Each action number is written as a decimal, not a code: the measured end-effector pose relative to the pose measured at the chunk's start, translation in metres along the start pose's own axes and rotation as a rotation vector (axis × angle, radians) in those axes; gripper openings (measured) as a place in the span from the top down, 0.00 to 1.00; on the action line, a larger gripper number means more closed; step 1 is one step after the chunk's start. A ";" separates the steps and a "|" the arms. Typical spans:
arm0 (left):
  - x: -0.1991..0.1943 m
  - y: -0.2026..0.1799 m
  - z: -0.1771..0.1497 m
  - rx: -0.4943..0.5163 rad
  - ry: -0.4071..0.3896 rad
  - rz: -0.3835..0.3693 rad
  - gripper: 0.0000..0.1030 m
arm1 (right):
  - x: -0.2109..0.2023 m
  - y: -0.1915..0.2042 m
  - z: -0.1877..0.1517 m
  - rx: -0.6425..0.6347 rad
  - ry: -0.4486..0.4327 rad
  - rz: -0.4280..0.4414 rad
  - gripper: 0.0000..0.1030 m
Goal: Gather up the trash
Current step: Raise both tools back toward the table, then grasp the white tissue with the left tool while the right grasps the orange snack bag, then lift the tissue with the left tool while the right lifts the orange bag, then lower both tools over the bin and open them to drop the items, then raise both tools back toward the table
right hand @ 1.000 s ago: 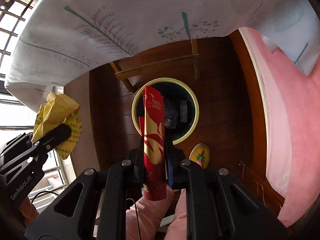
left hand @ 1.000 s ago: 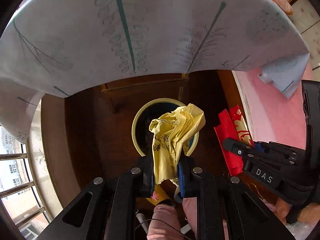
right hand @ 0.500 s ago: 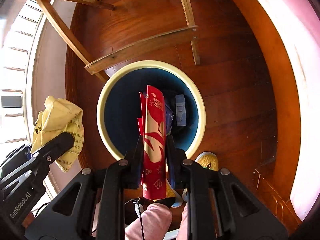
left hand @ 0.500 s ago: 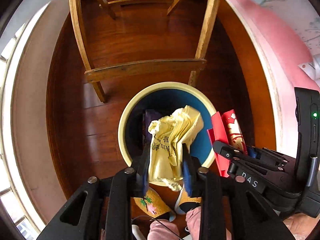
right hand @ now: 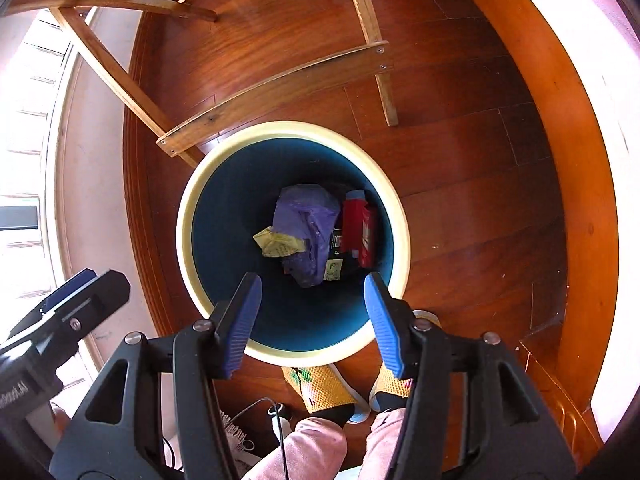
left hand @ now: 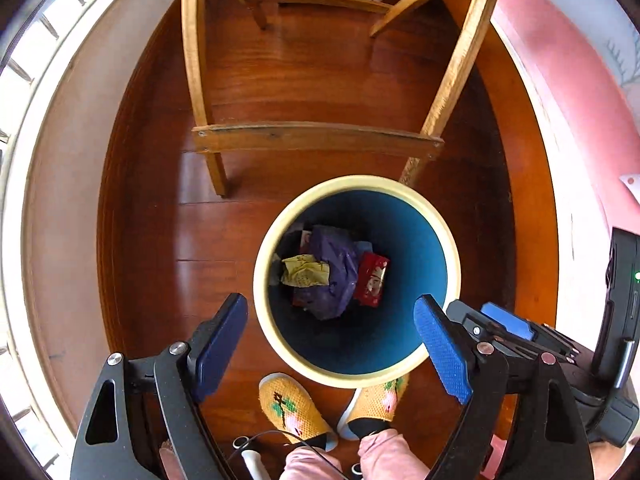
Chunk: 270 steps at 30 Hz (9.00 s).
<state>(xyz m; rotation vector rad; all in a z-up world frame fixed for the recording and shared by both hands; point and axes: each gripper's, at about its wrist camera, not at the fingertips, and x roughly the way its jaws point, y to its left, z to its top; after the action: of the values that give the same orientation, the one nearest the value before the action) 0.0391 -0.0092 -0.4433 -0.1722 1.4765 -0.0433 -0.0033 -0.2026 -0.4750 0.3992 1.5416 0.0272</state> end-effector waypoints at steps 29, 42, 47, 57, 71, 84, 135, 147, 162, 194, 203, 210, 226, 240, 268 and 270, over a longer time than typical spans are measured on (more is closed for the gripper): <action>-0.287 -0.027 -0.007 0.032 -0.193 -0.001 0.16 | -0.236 0.069 -0.022 -0.011 -0.149 0.045 0.51; -0.472 -0.024 0.003 0.121 -0.449 -0.016 0.16 | -0.397 0.117 -0.047 -0.078 -0.319 0.103 0.51; -0.526 -0.018 0.015 0.151 -0.560 0.023 0.16 | -0.460 0.141 -0.043 -0.102 -0.467 0.105 0.51; -0.584 -0.007 0.068 0.115 -0.646 0.035 0.16 | -0.542 0.178 -0.012 -0.160 -0.648 0.108 0.51; -0.503 -0.005 0.219 -0.047 -0.438 -0.001 0.16 | -0.543 0.206 0.123 -0.322 -0.605 0.179 0.51; -0.378 -0.019 0.380 -0.181 -0.275 0.065 0.18 | -0.463 0.215 0.343 -0.435 -0.361 0.263 0.51; -0.402 -0.014 0.268 -0.222 -0.283 -0.054 0.66 | -0.406 0.242 0.382 -0.268 -0.265 0.281 0.94; -0.456 -0.003 0.129 -0.001 -0.306 -0.102 0.66 | -0.456 0.212 0.189 -0.240 -0.351 0.289 0.95; -0.437 0.000 0.028 0.210 -0.231 -0.145 0.66 | -0.443 0.191 -0.004 -0.184 -0.351 0.149 0.95; -0.177 -0.060 -0.018 0.233 -0.008 -0.042 0.65 | -0.179 0.086 -0.041 -0.136 0.050 0.010 0.95; -0.080 -0.041 -0.006 0.169 0.013 -0.053 0.60 | -0.077 0.061 -0.023 -0.154 0.108 -0.033 0.95; -0.028 -0.037 -0.005 0.163 0.035 -0.033 0.43 | -0.023 0.047 -0.018 -0.145 0.126 -0.040 0.95; -0.039 -0.032 -0.004 0.126 -0.023 0.003 0.18 | -0.013 0.031 -0.008 -0.114 0.062 -0.023 0.58; -0.106 -0.033 -0.007 0.104 -0.045 0.044 0.18 | -0.069 0.046 -0.012 -0.124 -0.003 -0.037 0.58; -0.414 -0.044 0.013 0.082 -0.258 0.242 0.18 | -0.364 0.122 -0.013 -0.292 -0.232 0.072 0.58; -0.440 -0.046 0.017 0.066 -0.307 0.266 0.18 | -0.386 0.126 -0.008 -0.307 -0.257 0.098 0.58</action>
<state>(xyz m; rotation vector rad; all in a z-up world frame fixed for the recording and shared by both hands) 0.0174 0.0057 -0.0018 0.0700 1.1790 0.1441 0.0015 -0.1848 -0.0692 0.2236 1.2387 0.2757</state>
